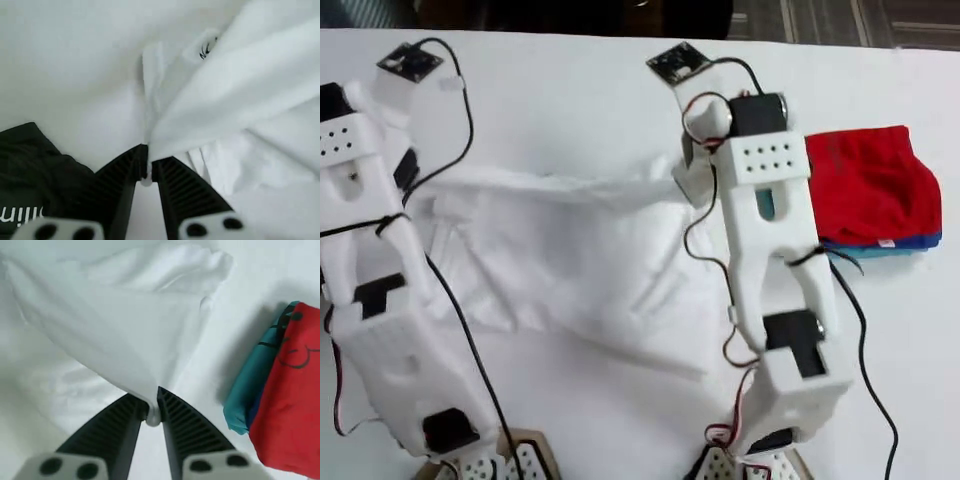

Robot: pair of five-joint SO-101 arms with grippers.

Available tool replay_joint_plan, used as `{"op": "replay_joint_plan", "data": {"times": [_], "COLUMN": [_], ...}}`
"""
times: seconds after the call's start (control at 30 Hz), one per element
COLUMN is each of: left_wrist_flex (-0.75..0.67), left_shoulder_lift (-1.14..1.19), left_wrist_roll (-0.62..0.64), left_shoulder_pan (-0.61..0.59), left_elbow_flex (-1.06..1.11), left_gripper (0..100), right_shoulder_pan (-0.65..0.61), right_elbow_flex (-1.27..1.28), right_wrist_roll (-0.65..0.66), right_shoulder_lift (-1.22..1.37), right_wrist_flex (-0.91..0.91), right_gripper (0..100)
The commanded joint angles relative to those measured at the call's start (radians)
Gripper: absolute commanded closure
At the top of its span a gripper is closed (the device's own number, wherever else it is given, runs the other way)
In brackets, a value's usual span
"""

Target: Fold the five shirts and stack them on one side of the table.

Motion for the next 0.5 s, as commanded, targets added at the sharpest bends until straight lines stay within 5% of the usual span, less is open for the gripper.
{"op": "replay_joint_plan", "data": {"times": [0.0, 0.47], "left_wrist_flex": [0.014, 0.008], "left_shoulder_lift": [-0.137, -0.407], "left_wrist_roll": [-0.029, -0.180], "left_shoulder_pan": [0.002, -0.084], "left_elbow_flex": [0.122, 0.518], "left_gripper": [97, 97], "right_shoulder_pan": [-0.005, -0.007], "right_elbow_flex": [0.118, 0.740], "right_wrist_roll": [0.002, 0.002], "right_shoulder_lift": [-0.154, -0.639], "right_wrist_flex": [-0.045, -0.176], "right_gripper": [97.8, 97.8]}}
